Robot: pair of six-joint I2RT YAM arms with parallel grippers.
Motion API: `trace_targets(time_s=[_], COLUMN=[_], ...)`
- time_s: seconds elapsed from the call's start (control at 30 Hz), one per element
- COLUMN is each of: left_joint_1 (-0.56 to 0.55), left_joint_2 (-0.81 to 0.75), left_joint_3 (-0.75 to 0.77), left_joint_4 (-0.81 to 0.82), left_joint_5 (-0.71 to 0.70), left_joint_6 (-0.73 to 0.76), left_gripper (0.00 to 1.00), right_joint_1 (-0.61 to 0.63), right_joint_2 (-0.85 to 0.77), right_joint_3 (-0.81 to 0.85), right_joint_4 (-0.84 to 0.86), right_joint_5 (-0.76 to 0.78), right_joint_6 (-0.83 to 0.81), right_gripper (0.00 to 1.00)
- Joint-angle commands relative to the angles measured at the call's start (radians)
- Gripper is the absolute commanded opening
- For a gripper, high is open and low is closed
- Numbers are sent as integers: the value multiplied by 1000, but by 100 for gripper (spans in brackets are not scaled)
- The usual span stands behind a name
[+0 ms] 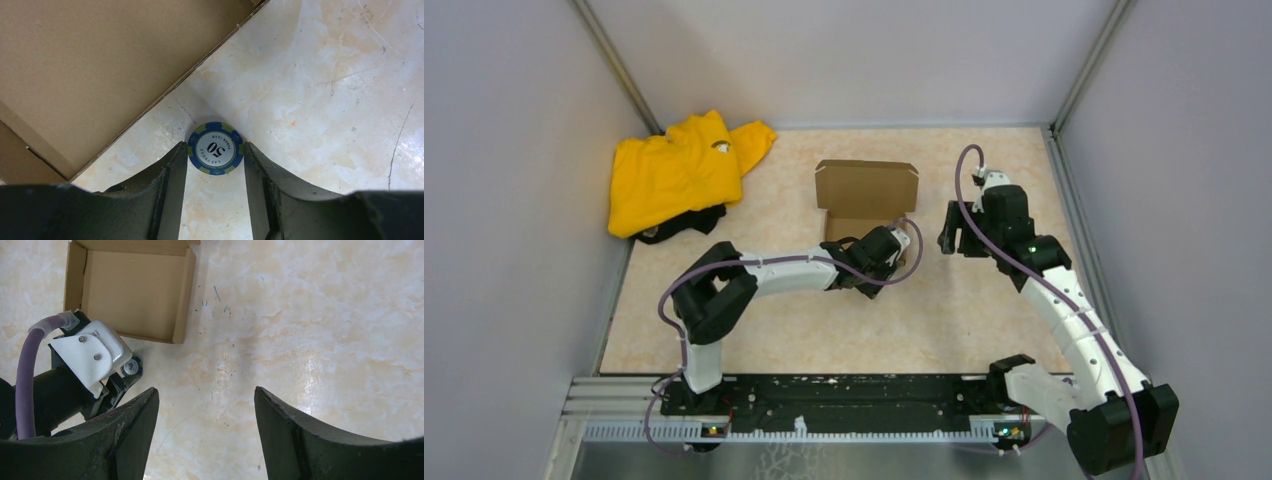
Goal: Fold the paper box
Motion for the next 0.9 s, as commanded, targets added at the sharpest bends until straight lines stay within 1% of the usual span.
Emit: trace_targets(time_s=[0.0, 0.87], left_joint_1=[6, 17], left_joint_2=[-38, -72], left_joint_3=[9, 26], left_joint_4=[-18, -27], left_joint_5=[0, 15], left_joint_6=[11, 20], left_gripper=[51, 51], right_joint_1=[-11, -11], right_joint_2=[-5, 5], right_joint_3=[13, 26], right_joint_4=[43, 44], right_joint_5=[-12, -17], right_joint_6=[-9, -8], right_gripper=[69, 69])
